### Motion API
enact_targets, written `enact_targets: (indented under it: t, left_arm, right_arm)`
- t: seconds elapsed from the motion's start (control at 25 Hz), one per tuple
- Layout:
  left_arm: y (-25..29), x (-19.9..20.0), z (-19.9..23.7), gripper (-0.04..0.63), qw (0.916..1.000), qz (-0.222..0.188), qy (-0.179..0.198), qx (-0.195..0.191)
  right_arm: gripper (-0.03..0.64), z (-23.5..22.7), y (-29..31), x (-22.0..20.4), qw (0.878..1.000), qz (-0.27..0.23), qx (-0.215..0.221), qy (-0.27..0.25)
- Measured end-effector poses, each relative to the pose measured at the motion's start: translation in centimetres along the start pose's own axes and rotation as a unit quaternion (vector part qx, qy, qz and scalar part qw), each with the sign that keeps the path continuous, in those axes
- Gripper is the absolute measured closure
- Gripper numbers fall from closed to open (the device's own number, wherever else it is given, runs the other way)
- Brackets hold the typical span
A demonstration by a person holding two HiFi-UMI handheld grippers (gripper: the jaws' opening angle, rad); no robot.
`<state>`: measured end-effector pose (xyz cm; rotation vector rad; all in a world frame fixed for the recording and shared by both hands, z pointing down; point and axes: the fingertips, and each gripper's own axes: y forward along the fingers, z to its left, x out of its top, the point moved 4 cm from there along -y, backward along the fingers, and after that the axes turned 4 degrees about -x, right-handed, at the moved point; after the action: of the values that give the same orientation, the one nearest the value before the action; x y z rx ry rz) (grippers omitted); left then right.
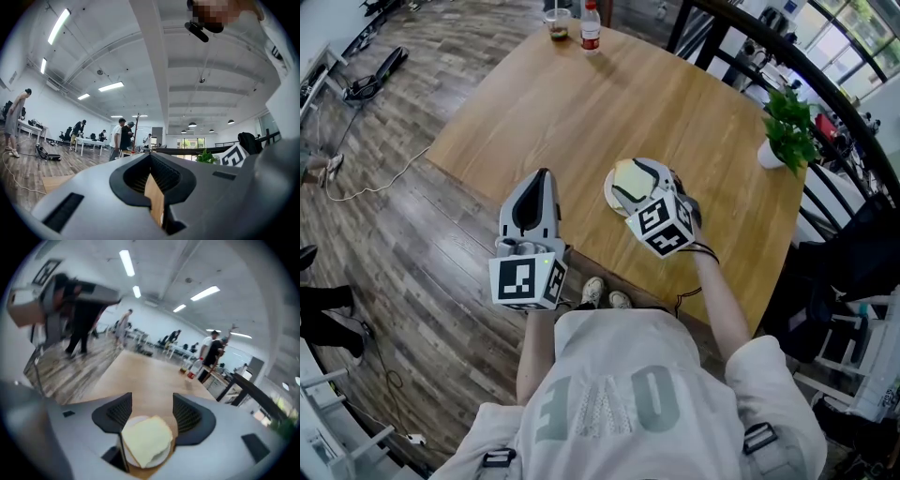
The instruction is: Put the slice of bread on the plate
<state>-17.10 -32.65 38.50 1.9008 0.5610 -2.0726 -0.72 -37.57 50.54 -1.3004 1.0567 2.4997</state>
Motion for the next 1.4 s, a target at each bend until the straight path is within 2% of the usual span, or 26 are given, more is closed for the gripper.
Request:
enact_targets:
  t: [0.04,0.08,0.12,0.2,0.24,0.28,0.32,0.36,0.4,0.44,0.52,0.6,0.92,1.4]
  left_arm:
    - [0.1,0.2,0.0,0.588,1.0000,-0.002,0.002,0.000]
    - [0.1,0.4,-0.1,0.588,1.0000,-0.004,0.004,0.000]
    - [0.2,0.6,-0.2,0.588,1.0000,-0.006,0.007,0.000]
    - [0.3,1.0,-0.3,0.588,0.9999,-0.009,0.012,0.001]
    - [0.3,1.1,-0.4,0.588,0.9999,-0.010,0.014,0.001]
    - [0.3,1.3,-0.4,0.588,0.9998,-0.012,0.015,0.001]
    - [0.3,1.4,-0.5,0.588,0.9998,-0.013,0.017,0.001]
    - [0.3,1.6,-0.6,0.588,0.9997,-0.014,0.018,0.001]
    - [0.2,1.8,-0.6,0.588,0.9997,-0.016,0.020,0.001]
    - [0.1,2.0,-0.6,0.588,0.9996,-0.016,0.022,0.002]
    - [-0.3,2.2,-0.6,0.588,0.9995,-0.017,0.026,0.005]
    - [-0.6,2.3,-0.7,0.588,0.9994,-0.019,0.029,0.007]
    - [-1.0,2.8,-0.9,0.588,0.9989,-0.026,0.035,0.013]
    - [-1.4,2.8,-1.4,0.588,0.9989,-0.031,0.033,0.012]
  right_arm:
    - [0.342,-1.3,-0.8,1.6,0.997,-0.042,-0.016,0.061]
    - [0.344,-2.6,-1.7,3.0,0.988,-0.088,-0.025,0.128]
    - [0.344,-3.7,-2.7,4.3,0.971,-0.134,-0.025,0.195]
    - [0.353,-5.4,-5.0,6.1,0.925,-0.217,-0.016,0.311]
    - [0.401,-6.1,-6.1,6.7,0.901,-0.251,-0.017,0.353]
    - [0.513,-6.6,-7.2,7.1,0.880,-0.278,-0.023,0.383]
    - [0.573,-7.1,-8.2,7.4,0.864,-0.300,-0.032,0.403]
    - [0.593,-7.3,-9.0,7.7,0.855,-0.313,-0.045,0.411]
    - [0.598,-7.3,-9.6,7.9,0.853,-0.319,-0.060,0.409]
    - [0.598,-7.2,-10.1,8.0,0.857,-0.319,-0.078,0.398]
    - [0.599,-6.7,-11.0,7.9,0.871,-0.308,-0.120,0.364]
    - [0.600,-6.2,-11.5,7.4,0.880,-0.294,-0.150,0.342]
    - [0.600,-4.4,-11.8,5.3,0.907,-0.231,-0.187,0.298]
    - [0.600,-4.5,-12.8,5.7,0.910,-0.236,-0.198,0.276]
